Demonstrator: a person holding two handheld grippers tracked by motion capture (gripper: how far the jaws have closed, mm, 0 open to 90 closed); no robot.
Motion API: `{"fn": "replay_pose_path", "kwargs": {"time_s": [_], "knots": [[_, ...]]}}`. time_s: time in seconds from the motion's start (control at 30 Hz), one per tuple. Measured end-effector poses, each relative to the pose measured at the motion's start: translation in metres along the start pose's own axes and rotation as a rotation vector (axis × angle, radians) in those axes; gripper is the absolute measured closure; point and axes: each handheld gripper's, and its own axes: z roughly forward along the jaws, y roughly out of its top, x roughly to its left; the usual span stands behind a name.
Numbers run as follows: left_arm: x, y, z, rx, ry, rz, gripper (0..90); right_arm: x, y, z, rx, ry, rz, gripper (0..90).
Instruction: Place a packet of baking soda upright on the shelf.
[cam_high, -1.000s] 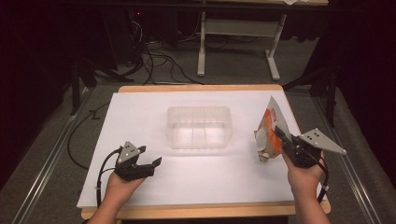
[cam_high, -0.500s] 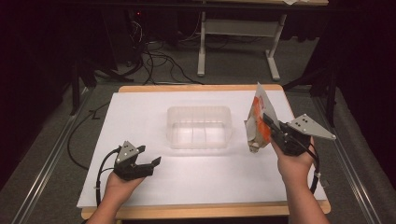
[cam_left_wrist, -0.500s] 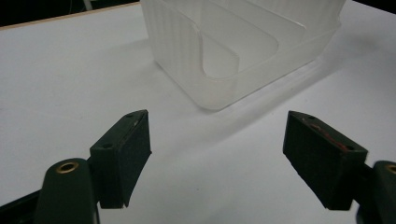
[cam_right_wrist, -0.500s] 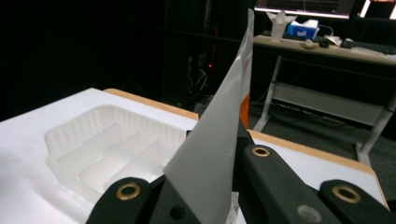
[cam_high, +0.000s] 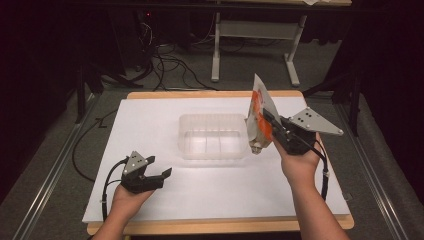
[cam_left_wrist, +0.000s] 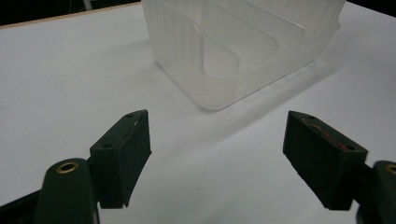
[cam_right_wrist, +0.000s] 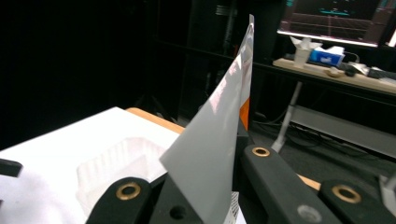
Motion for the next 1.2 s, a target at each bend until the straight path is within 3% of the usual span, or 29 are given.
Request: {"fn": "replay_pose_path", "kwargs": {"time_s": [0.23,0.63,1.2], "knots": [[0.001,0.000,-0.001,-0.004,0.001,-0.006,23.2,0.022,0.009,0.022,0.002,0.060,-0.010,90.0],[0.004,0.000,-0.003,-0.017,-0.008,-0.024,23.1,0.060,0.008,0.067,0.020,0.142,-0.019,90.0],[0.004,0.000,-0.003,-0.016,-0.026,-0.020,22.6,0.080,-0.005,0.118,0.047,0.168,-0.007,90.0]]}}
